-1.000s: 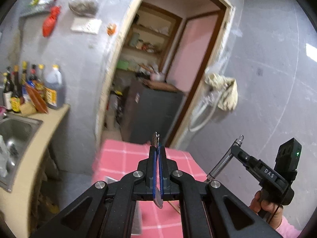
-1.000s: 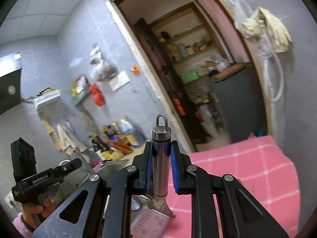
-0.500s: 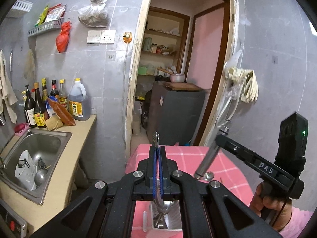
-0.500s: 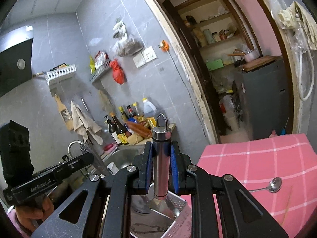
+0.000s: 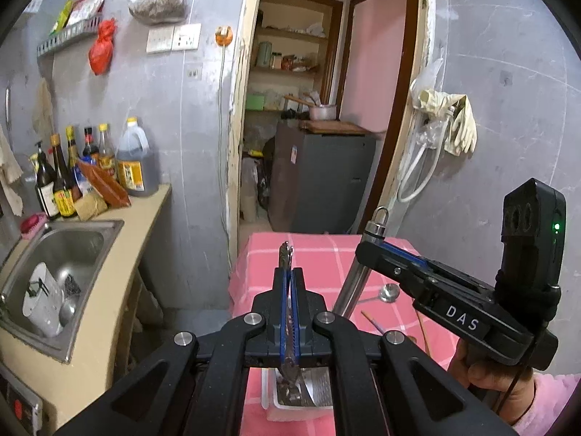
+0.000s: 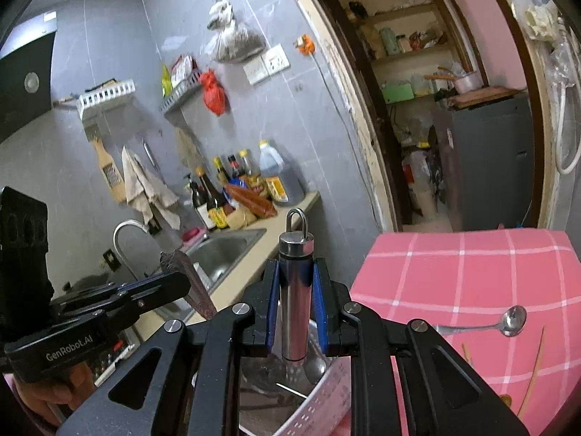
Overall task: Organize utensils
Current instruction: 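Open the left tool over the caddy while the right tool releases the peeler into it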
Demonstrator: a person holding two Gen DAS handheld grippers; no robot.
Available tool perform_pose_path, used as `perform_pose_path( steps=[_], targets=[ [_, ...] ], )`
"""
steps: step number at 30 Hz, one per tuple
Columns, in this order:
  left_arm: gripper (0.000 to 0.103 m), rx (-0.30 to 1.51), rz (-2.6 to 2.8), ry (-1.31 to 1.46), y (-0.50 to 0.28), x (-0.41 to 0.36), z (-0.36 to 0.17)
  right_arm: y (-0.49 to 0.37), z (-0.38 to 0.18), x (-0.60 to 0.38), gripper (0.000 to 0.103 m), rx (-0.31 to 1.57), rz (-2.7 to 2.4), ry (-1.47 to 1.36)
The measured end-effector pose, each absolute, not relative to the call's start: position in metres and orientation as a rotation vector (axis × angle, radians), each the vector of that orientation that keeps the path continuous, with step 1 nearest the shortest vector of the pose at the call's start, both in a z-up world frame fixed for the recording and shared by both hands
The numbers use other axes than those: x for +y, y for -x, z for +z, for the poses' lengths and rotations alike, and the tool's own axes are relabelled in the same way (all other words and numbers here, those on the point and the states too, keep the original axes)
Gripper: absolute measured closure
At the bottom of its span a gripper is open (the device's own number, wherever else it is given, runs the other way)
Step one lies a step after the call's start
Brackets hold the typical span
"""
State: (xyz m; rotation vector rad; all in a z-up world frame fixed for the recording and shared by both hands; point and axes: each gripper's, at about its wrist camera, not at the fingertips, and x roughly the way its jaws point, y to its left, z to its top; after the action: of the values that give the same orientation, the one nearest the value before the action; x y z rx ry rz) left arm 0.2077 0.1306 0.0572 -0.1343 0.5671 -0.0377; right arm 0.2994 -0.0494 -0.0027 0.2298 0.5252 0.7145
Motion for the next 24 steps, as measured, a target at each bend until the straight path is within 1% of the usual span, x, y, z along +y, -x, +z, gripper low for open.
perform_pose_path(
  steps=[7, 9, 11, 12, 13, 14, 15, 16, 17, 18, 20, 21, 23, 24],
  targets=[
    [0.099, 0.632, -0.053, 0.23, -0.213, 0.141, 0.041, -0.301, -0.014, -0.049, 0.086, 0.577, 0.734, -0.235],
    [0.098, 0.637, -0.061, 0.262, -0.212, 0.144, 0.037, -0.3, -0.016, -0.054, 0.082, 0.579, 0.732, -0.245],
    [0.096, 0.634, -0.065, 0.28, -0.211, 0.146, 0.035, -0.299, -0.015, -0.058, 0.07, 0.573, 0.727, -0.256],
    [0.094, 0.63, -0.067, 0.288, -0.21, 0.146, 0.034, -0.298, -0.015, -0.061, 0.069, 0.568, 0.723, -0.261],
    [0.089, 0.627, -0.066, 0.296, -0.21, 0.147, 0.034, -0.298, -0.014, -0.064, 0.069, 0.565, 0.719, -0.265],
    [0.079, 0.617, -0.066, 0.307, -0.208, 0.147, 0.034, -0.297, -0.013, -0.067, 0.069, 0.563, 0.714, -0.268],
    [0.075, 0.611, -0.064, 0.315, -0.208, 0.148, 0.034, -0.296, -0.012, -0.07, 0.069, 0.557, 0.709, -0.273],
    [0.068, 0.599, -0.063, 0.327, -0.207, 0.149, 0.034, -0.295, -0.01, -0.074, 0.068, 0.548, 0.702, -0.277],
    [0.064, 0.58, -0.066, 0.345, -0.205, 0.149, 0.035, -0.293, -0.009, -0.078, 0.064, 0.54, 0.693, -0.278],
    [0.062, 0.572, -0.065, 0.351, -0.205, 0.149, 0.036, -0.29, -0.006, -0.083, 0.062, 0.522, 0.678, -0.277],
    [0.053, 0.548, -0.055, 0.344, -0.203, 0.146, 0.038, -0.285, 0.0, -0.091, 0.053, 0.492, 0.65, -0.272],
    [0.051, 0.537, -0.05, 0.335, -0.202, 0.143, 0.039, -0.282, 0.002, -0.096, 0.05, 0.477, 0.635, -0.268],
    [0.037, 0.507, -0.047, 0.312, -0.2, 0.136, 0.043, -0.275, 0.008, -0.108, 0.041, 0.444, 0.589, -0.251],
    [0.033, 0.491, -0.045, 0.298, -0.199, 0.13, 0.045, -0.271, 0.01, -0.116, 0.038, 0.429, 0.565, -0.241]
  ],
)
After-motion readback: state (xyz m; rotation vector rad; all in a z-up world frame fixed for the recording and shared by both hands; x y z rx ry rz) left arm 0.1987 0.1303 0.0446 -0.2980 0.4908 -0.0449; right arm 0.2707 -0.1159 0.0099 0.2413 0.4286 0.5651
